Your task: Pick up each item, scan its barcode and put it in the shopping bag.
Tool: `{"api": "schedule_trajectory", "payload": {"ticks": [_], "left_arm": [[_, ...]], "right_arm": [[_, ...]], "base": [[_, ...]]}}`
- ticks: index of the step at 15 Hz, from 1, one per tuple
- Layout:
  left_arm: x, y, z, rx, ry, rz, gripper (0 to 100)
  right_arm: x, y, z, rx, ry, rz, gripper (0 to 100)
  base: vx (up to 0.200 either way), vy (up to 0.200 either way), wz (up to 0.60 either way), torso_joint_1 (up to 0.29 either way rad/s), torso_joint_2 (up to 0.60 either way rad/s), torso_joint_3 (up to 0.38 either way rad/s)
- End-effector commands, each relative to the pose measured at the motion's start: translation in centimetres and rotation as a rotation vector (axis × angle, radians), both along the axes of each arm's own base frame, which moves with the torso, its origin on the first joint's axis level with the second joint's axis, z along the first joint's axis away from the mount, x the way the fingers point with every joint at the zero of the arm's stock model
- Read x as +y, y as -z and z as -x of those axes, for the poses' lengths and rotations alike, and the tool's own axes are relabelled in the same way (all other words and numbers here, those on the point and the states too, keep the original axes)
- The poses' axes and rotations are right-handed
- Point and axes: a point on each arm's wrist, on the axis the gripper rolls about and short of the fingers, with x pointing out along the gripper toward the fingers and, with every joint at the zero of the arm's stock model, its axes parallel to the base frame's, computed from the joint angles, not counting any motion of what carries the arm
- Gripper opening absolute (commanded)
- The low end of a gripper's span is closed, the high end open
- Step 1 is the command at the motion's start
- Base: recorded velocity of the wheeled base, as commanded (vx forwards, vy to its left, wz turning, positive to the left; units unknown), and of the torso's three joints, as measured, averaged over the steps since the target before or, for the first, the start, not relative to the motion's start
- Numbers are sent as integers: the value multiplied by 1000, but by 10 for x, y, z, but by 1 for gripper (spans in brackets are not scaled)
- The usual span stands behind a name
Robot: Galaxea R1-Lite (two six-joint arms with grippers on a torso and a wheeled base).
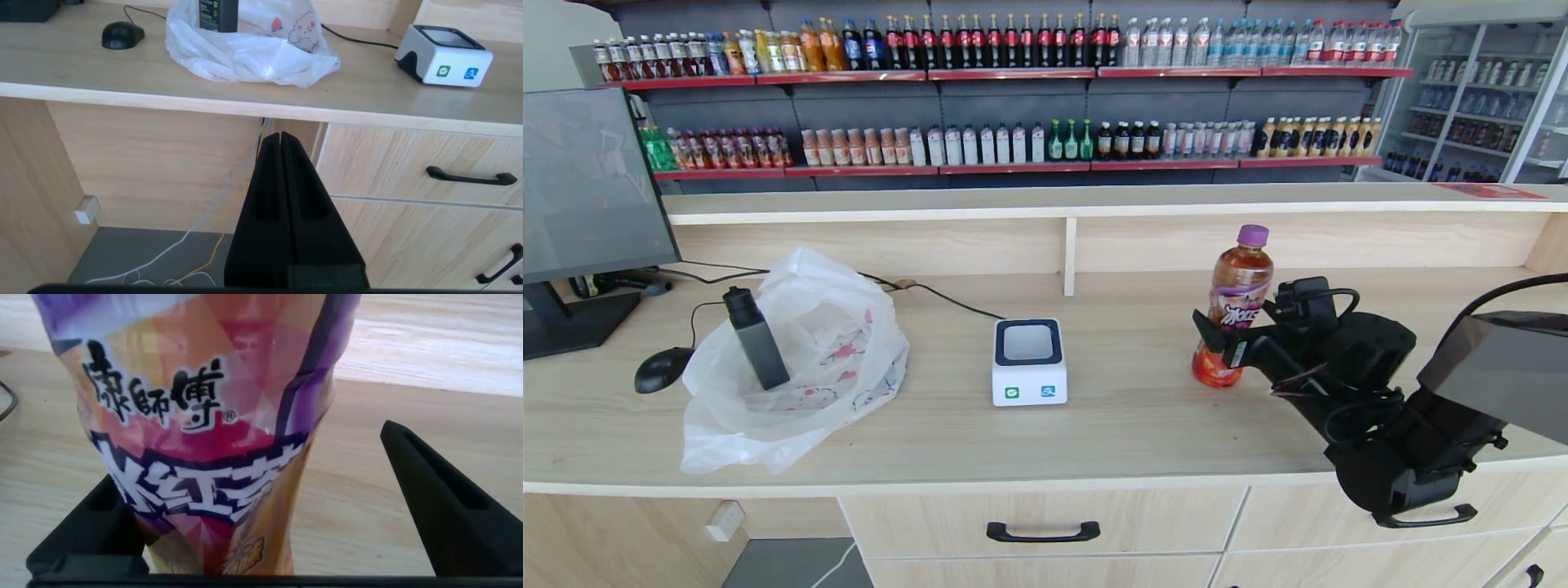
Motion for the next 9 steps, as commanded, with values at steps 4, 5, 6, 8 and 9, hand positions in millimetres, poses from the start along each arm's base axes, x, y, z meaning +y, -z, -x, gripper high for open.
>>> {"api": "schedule_trajectory", "payload": {"ticks": [4, 5, 6, 8, 9], "left_arm": [[0, 0, 0, 0, -1, 2, 0], [0, 0, 0, 0, -1, 2, 0], [0, 0, 0, 0, -1, 2, 0], [0, 0, 0, 0, -1, 2, 0], [0, 0, 0, 0, -1, 2, 0]], "right_arm": [[0, 0, 0, 0, 1, -5, 0], [0, 0, 0, -1, 4, -10, 0], [0, -2, 0, -3, 4, -12, 0], [-1, -4, 1, -9, 4, -13, 0], [-1, -5, 1, -12, 4, -14, 0]], "base": [[0, 0, 0, 0, 0, 0], [0, 0, 0, 0, 0, 0], [0, 0, 0, 0, 0, 0], [0, 0, 0, 0, 0, 0], [0, 0, 0, 0, 0, 0]]}}
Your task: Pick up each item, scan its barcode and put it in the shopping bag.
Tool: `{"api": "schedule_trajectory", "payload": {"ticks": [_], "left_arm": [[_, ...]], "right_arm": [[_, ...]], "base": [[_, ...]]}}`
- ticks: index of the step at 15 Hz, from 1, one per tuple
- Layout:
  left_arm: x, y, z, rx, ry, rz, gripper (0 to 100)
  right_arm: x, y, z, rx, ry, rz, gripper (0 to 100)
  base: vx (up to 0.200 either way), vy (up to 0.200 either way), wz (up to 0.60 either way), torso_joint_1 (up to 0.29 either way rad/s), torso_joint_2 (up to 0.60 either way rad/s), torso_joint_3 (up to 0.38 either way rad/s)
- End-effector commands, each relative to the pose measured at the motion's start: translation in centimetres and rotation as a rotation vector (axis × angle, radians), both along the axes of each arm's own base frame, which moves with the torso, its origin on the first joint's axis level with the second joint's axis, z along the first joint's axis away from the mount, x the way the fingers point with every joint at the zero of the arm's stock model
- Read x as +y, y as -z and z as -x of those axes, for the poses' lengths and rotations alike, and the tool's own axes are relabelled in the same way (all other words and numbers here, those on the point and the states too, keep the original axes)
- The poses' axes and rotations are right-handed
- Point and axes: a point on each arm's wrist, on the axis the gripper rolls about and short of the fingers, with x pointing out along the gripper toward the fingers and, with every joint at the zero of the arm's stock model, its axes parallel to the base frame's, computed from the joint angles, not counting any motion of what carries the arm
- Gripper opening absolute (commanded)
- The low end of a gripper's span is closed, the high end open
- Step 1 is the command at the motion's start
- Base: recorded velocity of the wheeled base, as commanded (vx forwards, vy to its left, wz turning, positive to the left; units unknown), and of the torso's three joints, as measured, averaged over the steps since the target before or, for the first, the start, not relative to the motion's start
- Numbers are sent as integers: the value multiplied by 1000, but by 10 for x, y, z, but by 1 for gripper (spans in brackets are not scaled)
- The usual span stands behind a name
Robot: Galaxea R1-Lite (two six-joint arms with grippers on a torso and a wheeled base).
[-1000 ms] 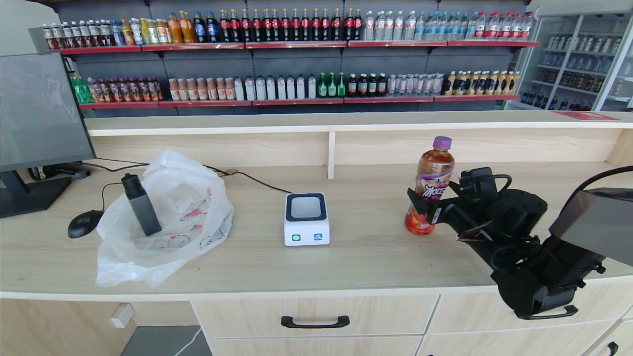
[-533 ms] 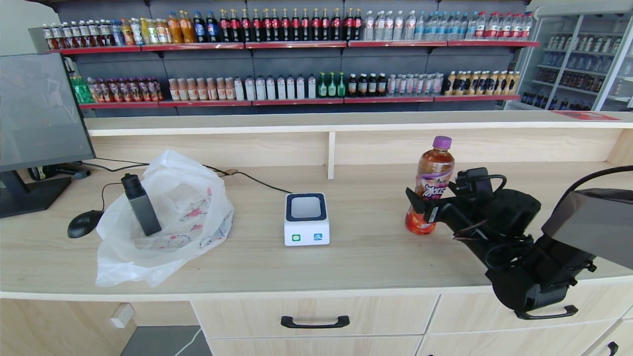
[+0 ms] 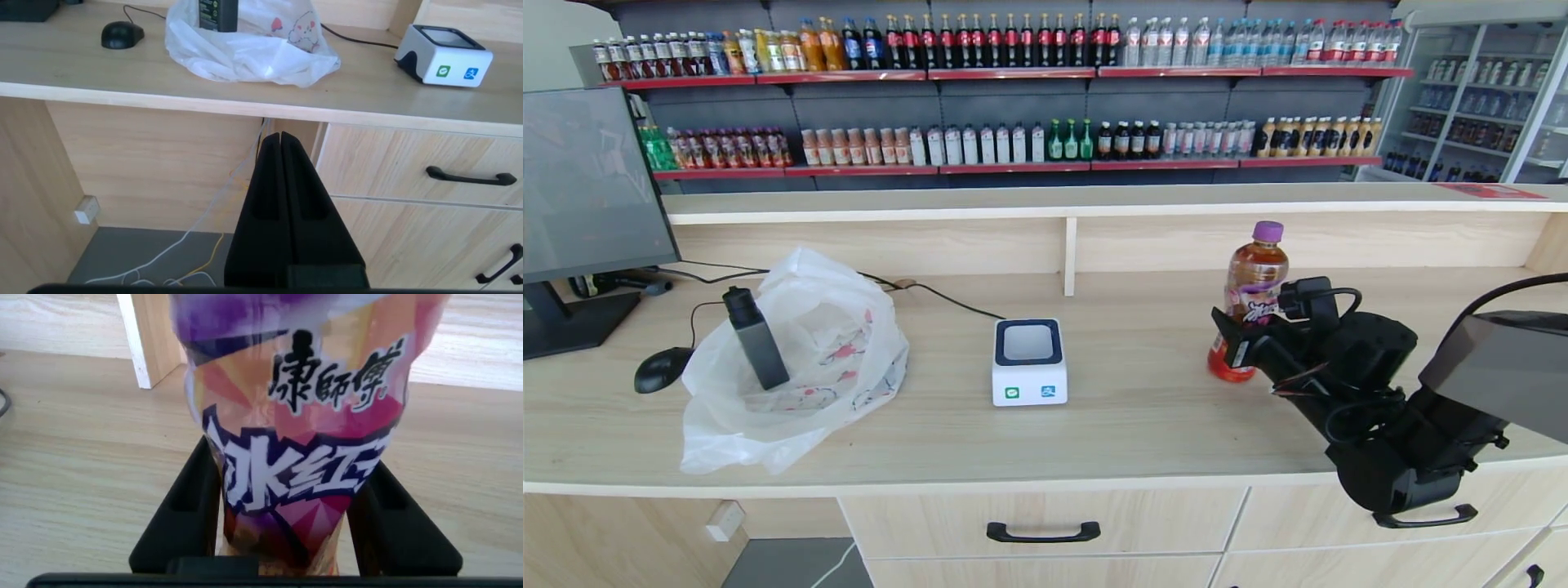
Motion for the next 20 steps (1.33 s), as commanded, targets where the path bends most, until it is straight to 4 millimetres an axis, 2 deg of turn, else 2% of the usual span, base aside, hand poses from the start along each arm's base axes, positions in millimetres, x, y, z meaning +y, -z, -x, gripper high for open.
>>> {"api": "schedule_trajectory", "payload": {"ticks": [1, 6, 11, 14, 17, 20], "left_arm": [[0, 0, 0, 0, -1, 1, 0], [0, 0, 0, 0, -1, 1, 0], [0, 0, 0, 0, -1, -1, 0], [0, 0, 0, 0, 2, -13, 0], [0, 0, 0, 0, 2, -15, 0], [0, 0, 0, 0, 2, -15, 0]], "right_arm": [[0, -6, 2, -17, -2, -3, 0], [0, -14, 5, -35, -4, -9, 0], [-2, -33, 14, -75, -6, -30, 0], [-1, -48, 33, -94, -20, -35, 0], [7, -66, 64, -113, -64, -41, 0], [3, -78, 91, -127, -75, -47, 0]], "base": [[0, 0, 0, 0, 0, 0], [0, 0, 0, 0, 0, 0], [0, 0, 0, 0, 0, 0], [0, 0, 0, 0, 0, 0], [0, 0, 0, 0, 0, 0], [0, 0, 0, 0, 0, 0]]}}
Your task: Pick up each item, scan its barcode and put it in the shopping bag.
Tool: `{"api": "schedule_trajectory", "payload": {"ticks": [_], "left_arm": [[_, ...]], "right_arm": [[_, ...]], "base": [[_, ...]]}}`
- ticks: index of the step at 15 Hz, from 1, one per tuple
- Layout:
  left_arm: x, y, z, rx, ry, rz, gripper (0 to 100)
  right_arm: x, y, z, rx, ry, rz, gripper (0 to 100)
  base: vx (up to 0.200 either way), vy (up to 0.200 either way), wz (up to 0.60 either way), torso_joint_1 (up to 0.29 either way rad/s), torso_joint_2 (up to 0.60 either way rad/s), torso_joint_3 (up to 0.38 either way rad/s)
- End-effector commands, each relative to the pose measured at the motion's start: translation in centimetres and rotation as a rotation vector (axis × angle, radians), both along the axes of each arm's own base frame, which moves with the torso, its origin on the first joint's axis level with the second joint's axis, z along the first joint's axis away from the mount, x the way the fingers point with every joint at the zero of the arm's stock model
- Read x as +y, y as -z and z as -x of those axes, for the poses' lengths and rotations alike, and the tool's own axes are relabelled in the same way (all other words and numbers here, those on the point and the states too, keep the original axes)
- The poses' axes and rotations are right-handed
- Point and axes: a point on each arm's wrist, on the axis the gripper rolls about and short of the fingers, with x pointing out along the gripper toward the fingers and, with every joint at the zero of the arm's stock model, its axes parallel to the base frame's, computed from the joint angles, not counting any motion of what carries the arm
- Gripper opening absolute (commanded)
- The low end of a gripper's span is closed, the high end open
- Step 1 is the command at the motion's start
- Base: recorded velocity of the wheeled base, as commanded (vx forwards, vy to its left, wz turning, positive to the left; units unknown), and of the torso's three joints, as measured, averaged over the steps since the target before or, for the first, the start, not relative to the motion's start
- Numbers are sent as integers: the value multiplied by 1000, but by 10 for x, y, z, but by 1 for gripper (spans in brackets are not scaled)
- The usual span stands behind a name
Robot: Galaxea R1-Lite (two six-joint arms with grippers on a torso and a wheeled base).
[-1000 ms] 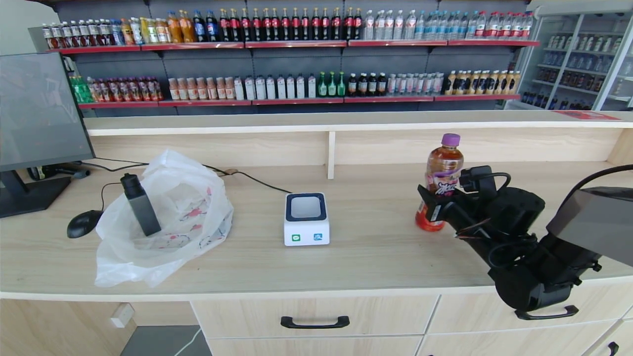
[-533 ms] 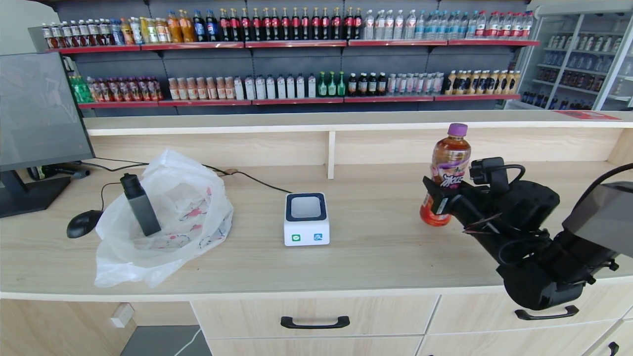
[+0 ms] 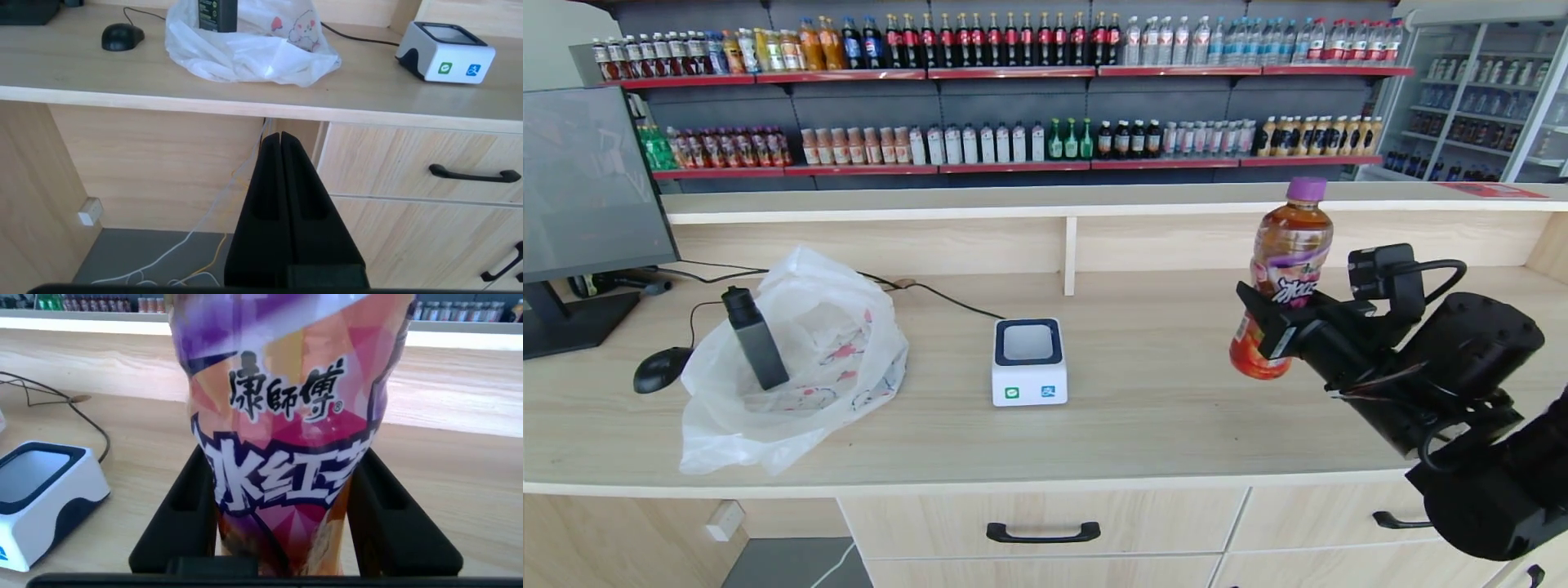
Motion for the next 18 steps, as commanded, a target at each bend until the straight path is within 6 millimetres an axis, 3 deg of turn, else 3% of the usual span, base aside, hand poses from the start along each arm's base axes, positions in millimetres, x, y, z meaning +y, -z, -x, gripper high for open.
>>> {"api": "schedule_trajectory", "payload": {"ticks": [1, 3, 9, 12, 18], "left_arm": [[0, 0, 0, 0, 0, -1, 0], [0, 0, 0, 0, 0, 1, 0], [0, 0, 0, 0, 0, 1, 0], [0, 0, 0, 0, 0, -1, 0], [0, 0, 0, 0, 0, -1, 0]], "right_arm": [[-2, -17, 23, -40, -15, -13, 0], [0, -20, 39, -42, -35, -14, 0], [8, -21, 59, -34, -90, -12, 0], [33, -20, 75, -26, -209, -13, 0], [69, -18, 89, -8, -367, -39, 0]], "base": [[0, 0, 0, 0, 0, 0], [0, 0, 0, 0, 0, 0], [0, 0, 0, 0, 0, 0], [0, 0, 0, 0, 0, 0], [0, 0, 0, 0, 0, 0]]}}
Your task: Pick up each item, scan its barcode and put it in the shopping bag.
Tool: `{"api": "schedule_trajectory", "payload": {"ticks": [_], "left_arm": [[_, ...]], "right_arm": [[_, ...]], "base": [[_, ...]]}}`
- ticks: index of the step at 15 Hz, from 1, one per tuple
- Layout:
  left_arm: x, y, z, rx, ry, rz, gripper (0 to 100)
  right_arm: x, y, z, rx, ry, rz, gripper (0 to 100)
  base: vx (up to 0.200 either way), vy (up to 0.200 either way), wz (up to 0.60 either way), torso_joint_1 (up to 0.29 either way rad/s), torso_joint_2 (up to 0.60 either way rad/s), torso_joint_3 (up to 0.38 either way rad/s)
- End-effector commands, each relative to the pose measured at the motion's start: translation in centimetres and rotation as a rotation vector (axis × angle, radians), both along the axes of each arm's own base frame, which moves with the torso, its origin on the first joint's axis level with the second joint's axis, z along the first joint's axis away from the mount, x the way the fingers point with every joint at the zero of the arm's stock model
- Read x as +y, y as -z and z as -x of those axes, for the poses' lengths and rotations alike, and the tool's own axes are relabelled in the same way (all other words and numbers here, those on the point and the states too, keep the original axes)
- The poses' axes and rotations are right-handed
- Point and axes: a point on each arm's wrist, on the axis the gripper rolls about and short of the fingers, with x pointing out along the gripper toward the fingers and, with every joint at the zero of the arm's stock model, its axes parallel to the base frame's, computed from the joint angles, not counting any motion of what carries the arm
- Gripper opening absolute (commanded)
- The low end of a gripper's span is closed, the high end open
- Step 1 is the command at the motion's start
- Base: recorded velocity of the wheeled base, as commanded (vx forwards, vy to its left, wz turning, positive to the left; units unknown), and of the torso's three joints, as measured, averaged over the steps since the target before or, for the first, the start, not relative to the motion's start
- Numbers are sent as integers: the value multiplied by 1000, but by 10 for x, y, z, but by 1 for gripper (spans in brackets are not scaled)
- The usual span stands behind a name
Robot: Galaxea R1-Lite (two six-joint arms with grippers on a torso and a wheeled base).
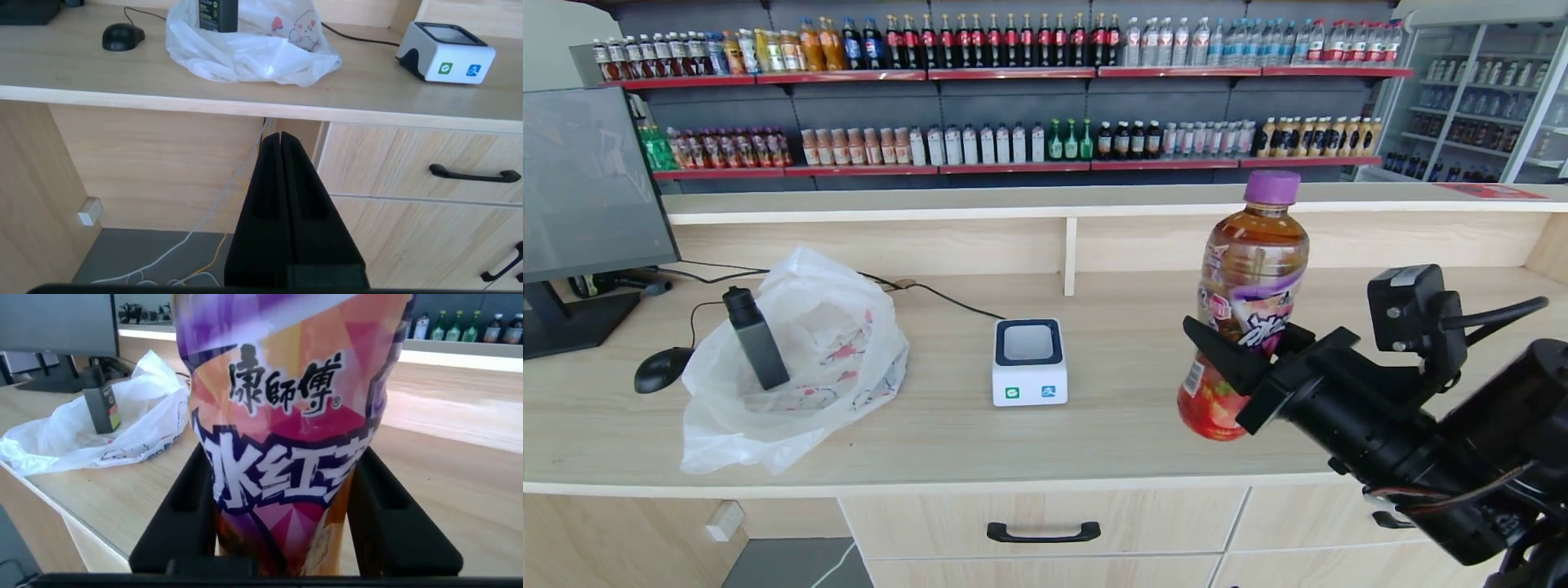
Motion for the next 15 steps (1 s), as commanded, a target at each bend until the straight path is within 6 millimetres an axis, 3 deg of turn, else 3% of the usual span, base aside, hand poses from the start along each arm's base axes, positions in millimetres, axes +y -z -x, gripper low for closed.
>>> {"api": "schedule_trajectory", "payload": {"ticks": [1, 7, 10, 15], "left_arm": [[0, 0, 0, 0, 0, 0, 0], [0, 0, 0, 0, 0, 1, 0], [0, 0, 0, 0, 0, 1, 0], [0, 0, 0, 0, 0, 0, 0]], "right_arm": [[13, 0, -6, -1, -36, -16, 0], [15, -7, -3, 63, -225, -130, 0], [9, -24, 14, 53, -272, -214, 0], [6, -41, 47, 210, -454, -479, 0]], "base": [[0, 0, 0, 0, 0, 0], [0, 0, 0, 0, 0, 0], [0, 0, 0, 0, 0, 0], [0, 0, 0, 0, 0, 0]]}}
